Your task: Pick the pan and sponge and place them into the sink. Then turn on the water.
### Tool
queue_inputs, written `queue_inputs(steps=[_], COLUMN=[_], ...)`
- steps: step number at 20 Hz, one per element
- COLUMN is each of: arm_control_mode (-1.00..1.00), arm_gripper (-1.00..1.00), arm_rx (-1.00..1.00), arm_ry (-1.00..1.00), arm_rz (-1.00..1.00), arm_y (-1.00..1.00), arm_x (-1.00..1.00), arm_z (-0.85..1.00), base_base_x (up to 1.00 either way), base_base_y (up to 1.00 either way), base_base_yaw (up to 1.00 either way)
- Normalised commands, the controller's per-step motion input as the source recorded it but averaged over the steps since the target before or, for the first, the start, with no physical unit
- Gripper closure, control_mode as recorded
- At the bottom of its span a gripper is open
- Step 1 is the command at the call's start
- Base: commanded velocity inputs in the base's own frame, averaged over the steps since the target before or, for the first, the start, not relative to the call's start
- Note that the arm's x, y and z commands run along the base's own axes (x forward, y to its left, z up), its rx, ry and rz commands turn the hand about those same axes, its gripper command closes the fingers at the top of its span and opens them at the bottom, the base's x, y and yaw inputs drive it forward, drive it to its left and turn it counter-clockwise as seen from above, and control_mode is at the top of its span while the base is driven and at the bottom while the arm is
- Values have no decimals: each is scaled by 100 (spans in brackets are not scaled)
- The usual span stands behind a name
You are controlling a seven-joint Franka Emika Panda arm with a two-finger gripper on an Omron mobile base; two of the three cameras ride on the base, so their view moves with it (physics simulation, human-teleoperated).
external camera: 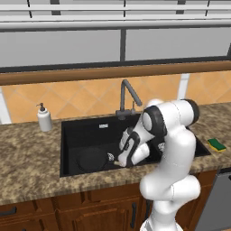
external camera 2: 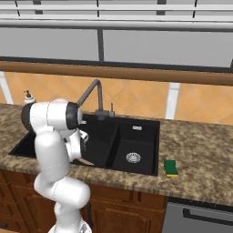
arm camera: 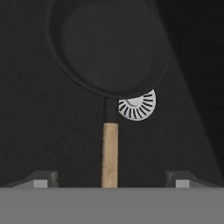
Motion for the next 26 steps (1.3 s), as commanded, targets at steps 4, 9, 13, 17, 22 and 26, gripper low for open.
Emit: queue_inputs(steps=[4,9,13,17,22,26], arm_control_mode=[-100,-100,-100,-100,-100,-100], arm_gripper=[-100,-100,-100,-100,-100,-100], arm_rx=[0,0,2,4,1,0], arm_ry=[0,3,7,15,21,14], arm_rz=[-19,-19,-18,-20,-25,-27], arm_y=[-18,-40,-44,-47,-27,-46], arm_x=[-7,7,19,30,2,-55], arm_z=[100,100,100,100,100,55], base_base_x=[0,0,0,0,0,0], base_base_y=[0,0,0,0,0,0], base_base_yaw=[0,0,0,0,0,0])
